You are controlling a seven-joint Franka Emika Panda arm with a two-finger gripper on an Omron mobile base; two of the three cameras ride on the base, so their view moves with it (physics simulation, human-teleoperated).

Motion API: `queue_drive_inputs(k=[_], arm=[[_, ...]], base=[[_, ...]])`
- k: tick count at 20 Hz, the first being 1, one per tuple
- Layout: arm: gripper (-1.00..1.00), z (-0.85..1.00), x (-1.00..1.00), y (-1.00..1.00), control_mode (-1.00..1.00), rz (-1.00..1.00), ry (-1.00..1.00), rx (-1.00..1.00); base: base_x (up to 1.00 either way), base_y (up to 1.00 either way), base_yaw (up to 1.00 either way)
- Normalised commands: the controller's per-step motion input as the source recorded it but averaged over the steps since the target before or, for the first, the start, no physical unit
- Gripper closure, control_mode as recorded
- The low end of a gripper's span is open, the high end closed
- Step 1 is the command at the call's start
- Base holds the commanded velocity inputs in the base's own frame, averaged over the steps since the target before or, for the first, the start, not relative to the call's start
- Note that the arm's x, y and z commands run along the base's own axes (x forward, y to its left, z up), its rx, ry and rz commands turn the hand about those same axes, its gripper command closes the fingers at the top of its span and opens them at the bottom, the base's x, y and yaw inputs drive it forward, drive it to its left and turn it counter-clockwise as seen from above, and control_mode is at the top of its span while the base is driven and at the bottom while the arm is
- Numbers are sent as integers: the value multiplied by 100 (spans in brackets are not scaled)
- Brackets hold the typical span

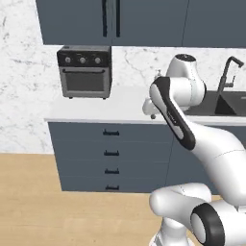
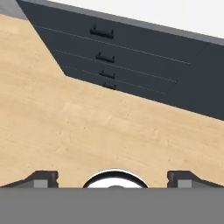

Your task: Navigate to the toaster oven.

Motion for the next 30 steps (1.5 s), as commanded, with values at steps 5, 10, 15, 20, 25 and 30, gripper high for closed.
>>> queue_drive_inputs(k=[5, 10, 15, 20, 25, 30], arm=[[-100, 0, 0, 0, 100, 0, 0, 0], [-100, 0, 0, 0, 100, 0, 0, 0], [-100, 0, 0, 0, 100, 0, 0, 0], [-100, 0, 0, 0, 100, 0, 0, 0], [-100, 0, 0, 0, 100, 0, 0, 0], [-100, 0, 0, 0, 100, 0, 0, 0]], base=[[99, 100, -34], [97, 100, -33], [90, 86, -28], [86, 39, -15], [42, -1, 0], [21, 0, 0]])
